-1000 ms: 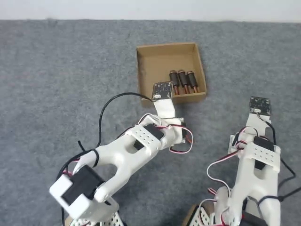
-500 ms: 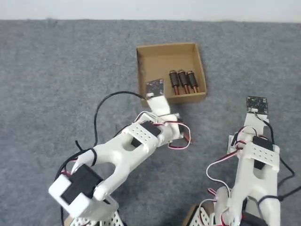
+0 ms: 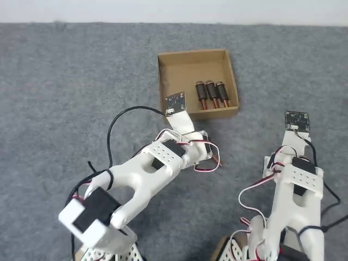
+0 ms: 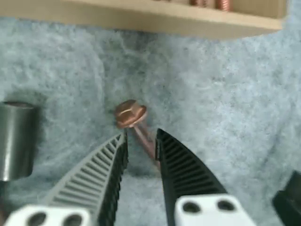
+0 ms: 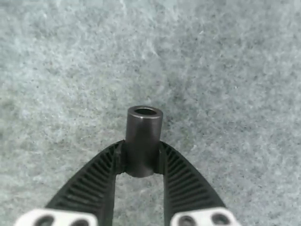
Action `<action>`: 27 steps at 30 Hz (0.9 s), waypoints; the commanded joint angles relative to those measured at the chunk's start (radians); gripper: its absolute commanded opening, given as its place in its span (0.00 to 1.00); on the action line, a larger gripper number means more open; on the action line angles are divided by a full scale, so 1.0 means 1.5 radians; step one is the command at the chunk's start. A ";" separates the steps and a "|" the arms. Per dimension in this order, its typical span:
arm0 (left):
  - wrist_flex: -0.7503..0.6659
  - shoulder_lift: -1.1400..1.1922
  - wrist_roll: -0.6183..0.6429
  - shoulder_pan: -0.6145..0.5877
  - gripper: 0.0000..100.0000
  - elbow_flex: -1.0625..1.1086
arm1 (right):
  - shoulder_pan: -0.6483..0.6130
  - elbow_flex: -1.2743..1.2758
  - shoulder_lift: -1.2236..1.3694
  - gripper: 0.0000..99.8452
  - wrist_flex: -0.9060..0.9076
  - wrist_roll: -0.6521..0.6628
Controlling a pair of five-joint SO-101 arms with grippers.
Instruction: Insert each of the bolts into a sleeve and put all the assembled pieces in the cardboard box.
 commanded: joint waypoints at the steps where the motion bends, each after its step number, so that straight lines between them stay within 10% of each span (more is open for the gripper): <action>1: 0.048 0.024 0.008 -0.011 0.09 -0.085 | -0.011 -0.013 -0.016 0.01 -0.011 0.013; 27: 0.210 0.065 -0.037 -0.011 0.09 -0.168 | -0.012 -0.008 -0.016 0.01 -0.011 0.013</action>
